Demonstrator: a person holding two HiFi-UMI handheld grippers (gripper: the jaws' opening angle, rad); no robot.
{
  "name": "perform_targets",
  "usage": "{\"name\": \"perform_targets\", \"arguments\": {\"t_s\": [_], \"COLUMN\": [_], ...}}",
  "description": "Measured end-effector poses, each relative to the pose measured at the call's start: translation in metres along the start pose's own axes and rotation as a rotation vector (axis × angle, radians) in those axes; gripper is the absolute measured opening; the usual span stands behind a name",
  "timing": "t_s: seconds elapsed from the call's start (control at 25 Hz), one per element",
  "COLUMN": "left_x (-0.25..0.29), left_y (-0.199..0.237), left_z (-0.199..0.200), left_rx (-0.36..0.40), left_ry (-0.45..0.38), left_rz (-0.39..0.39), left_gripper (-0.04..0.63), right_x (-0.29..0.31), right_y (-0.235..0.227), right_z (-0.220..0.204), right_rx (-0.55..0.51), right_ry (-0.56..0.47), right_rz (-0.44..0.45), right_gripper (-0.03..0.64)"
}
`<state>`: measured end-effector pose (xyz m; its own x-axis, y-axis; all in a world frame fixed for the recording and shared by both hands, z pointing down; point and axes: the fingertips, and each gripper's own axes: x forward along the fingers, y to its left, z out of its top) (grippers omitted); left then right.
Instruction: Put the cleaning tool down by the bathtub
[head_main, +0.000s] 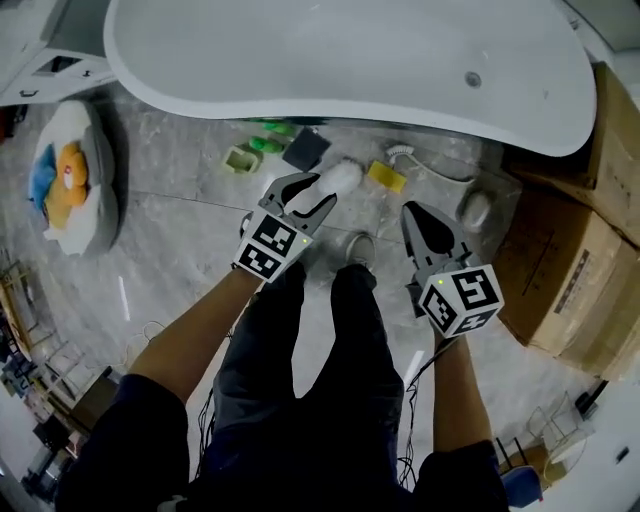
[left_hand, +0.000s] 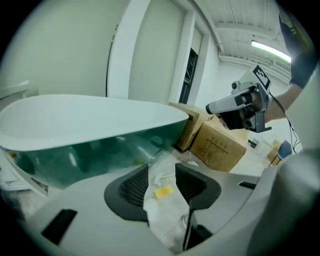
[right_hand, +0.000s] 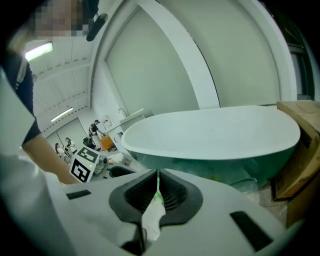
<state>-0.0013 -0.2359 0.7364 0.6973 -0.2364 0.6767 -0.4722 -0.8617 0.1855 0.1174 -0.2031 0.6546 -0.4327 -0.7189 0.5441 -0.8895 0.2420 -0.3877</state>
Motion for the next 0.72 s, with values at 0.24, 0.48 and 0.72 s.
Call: {"name": "perform_targets", "arguments": {"t_s": [0.24, 0.48, 0.72], "left_x": [-0.076, -0.151, -0.22], "left_y": [-0.024, -0.05, -0.064], "left_z": [0.069, 0.137, 0.197], "left_rx": [-0.055, -0.016, 0.05], "left_ry": [-0.101, -0.202, -0.292], "left_rz": [0.024, 0.046, 0.096], "left_gripper": [0.186, 0.186, 0.186], "right_x": [-0.036, -0.077, -0.115], "right_y": [0.037, 0.069, 0.103], "right_z": [0.068, 0.121, 0.161], "right_rx": [-0.044, -0.073, -0.101], "right_ry": [-0.03, -0.077, -0.121], "right_rz": [0.013, 0.017, 0.03], "right_gripper": [0.017, 0.017, 0.017]}}
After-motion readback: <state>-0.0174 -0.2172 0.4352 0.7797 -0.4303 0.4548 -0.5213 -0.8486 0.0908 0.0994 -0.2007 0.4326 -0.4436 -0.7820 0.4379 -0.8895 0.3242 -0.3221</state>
